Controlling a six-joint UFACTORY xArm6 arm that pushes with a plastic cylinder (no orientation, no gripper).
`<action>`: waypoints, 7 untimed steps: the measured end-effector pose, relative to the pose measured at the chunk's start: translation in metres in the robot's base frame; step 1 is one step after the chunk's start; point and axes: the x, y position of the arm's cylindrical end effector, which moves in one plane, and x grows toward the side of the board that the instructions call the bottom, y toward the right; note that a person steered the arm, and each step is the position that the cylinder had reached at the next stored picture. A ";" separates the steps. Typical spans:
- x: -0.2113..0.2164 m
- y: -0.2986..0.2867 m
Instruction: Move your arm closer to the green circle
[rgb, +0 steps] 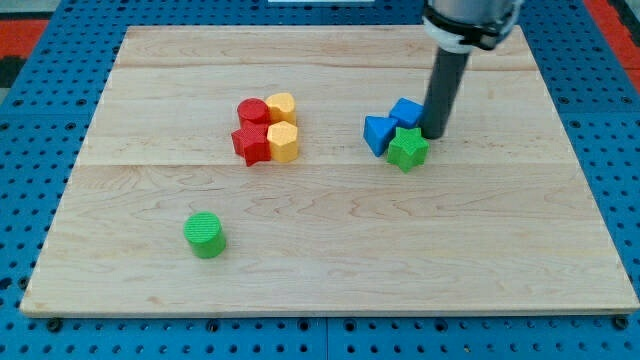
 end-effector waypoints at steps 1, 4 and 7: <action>-0.001 0.036; 0.228 0.053; 0.228 -0.084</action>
